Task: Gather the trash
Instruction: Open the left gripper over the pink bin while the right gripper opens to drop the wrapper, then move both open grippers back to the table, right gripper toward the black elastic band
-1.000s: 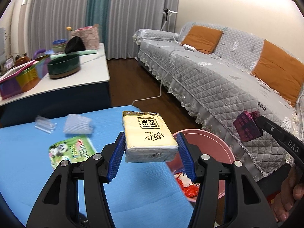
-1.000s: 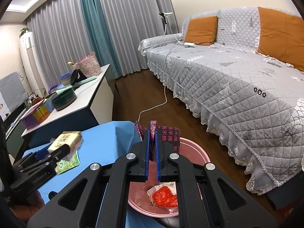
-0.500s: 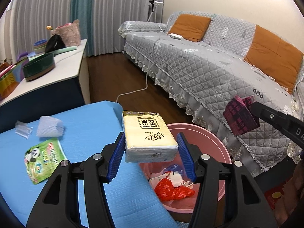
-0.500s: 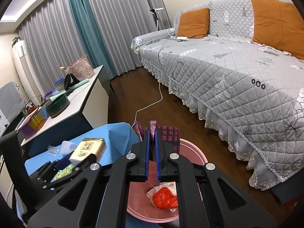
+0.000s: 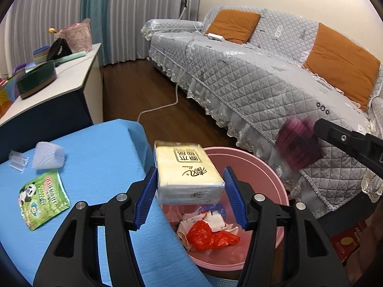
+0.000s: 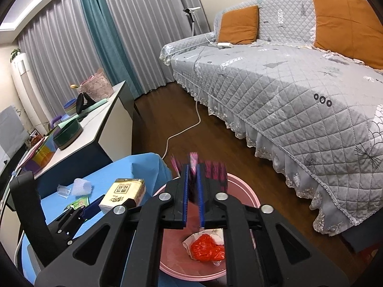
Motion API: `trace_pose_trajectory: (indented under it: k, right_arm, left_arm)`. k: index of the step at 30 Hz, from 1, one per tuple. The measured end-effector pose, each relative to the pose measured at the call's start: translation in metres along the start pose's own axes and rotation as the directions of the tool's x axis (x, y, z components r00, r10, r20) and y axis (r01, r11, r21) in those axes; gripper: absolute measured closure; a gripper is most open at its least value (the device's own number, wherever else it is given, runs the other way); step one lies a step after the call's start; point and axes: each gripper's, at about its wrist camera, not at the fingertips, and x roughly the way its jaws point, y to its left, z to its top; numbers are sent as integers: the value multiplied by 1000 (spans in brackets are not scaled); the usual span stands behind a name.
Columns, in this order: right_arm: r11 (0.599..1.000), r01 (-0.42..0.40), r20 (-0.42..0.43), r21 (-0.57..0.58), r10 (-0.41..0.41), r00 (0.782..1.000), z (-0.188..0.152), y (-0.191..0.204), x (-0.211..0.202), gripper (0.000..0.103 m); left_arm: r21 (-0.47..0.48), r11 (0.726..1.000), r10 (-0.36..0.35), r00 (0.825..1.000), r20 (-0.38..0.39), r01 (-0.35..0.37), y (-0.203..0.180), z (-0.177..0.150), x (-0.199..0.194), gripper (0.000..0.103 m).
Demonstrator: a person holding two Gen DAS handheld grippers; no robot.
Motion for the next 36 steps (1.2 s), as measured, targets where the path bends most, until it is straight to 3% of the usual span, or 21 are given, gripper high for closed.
trace_pose_trajectory:
  k: [1, 3, 4, 16, 36]
  right_arm:
    - [1000, 5, -8, 2, -5, 1000, 0, 0, 1, 86]
    - [1000, 22, -15, 12, -21, 1000, 0, -2, 2, 56]
    - [999, 30, -15, 17, -30, 999, -1, -3, 3, 54]
    - [1000, 27, -1, 15, -27, 1000, 1, 4, -1, 54]
    - [995, -37, 27, -97, 40, 999, -9, 63, -19, 54]
  left_arm:
    - [2, 1000, -3, 1000, -5, 3, -1, 1, 1, 46]
    - [2, 1000, -10, 1000, -15, 10, -1, 1, 1, 40]
    - [0, 1000, -12, 1000, -16, 12, -1, 1, 0, 39]
    - [-13, 999, 33, 999, 15, -33, 25, 1, -31, 39]
    - [-79, 989, 131, 986, 102, -123, 118, 8, -110, 49]
